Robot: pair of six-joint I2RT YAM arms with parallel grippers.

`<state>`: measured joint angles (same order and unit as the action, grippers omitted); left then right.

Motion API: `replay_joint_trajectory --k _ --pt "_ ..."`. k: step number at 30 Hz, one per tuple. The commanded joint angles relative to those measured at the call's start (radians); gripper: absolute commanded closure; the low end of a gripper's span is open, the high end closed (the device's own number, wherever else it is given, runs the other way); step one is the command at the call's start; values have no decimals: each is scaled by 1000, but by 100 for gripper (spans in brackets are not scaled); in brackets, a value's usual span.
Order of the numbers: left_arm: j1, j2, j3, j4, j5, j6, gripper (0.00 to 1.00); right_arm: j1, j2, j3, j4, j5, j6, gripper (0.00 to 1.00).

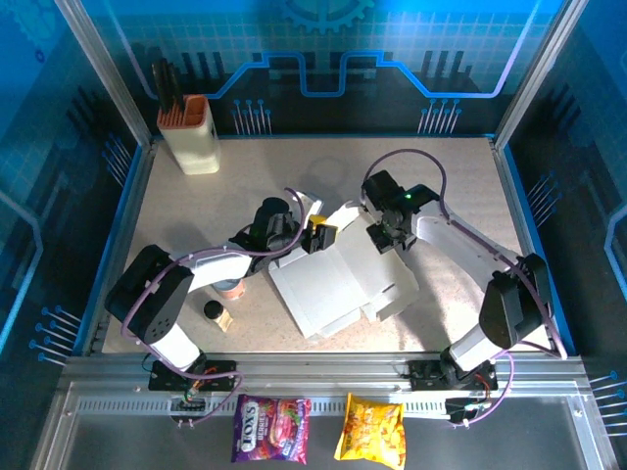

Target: Fold the paper box

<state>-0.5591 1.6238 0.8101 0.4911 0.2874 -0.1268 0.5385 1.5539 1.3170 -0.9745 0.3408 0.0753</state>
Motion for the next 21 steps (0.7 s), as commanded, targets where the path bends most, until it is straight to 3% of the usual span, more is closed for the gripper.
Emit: replay_joint_trajectory --k 1,8,14,21 --pt "6 -8 49 -78 -31 32 41 50 -28 42 -102 190 -52 96" --pt "7 43 78 -15 -18 90 35 130 -25 69 -122 303 -93 96" --pt "5 112 36 215 35 158 33 168 -2 78 -122 323 -105 96" --pt "5 201 -12 480 86 125 35 199 23 82 -118 322 -107 96"
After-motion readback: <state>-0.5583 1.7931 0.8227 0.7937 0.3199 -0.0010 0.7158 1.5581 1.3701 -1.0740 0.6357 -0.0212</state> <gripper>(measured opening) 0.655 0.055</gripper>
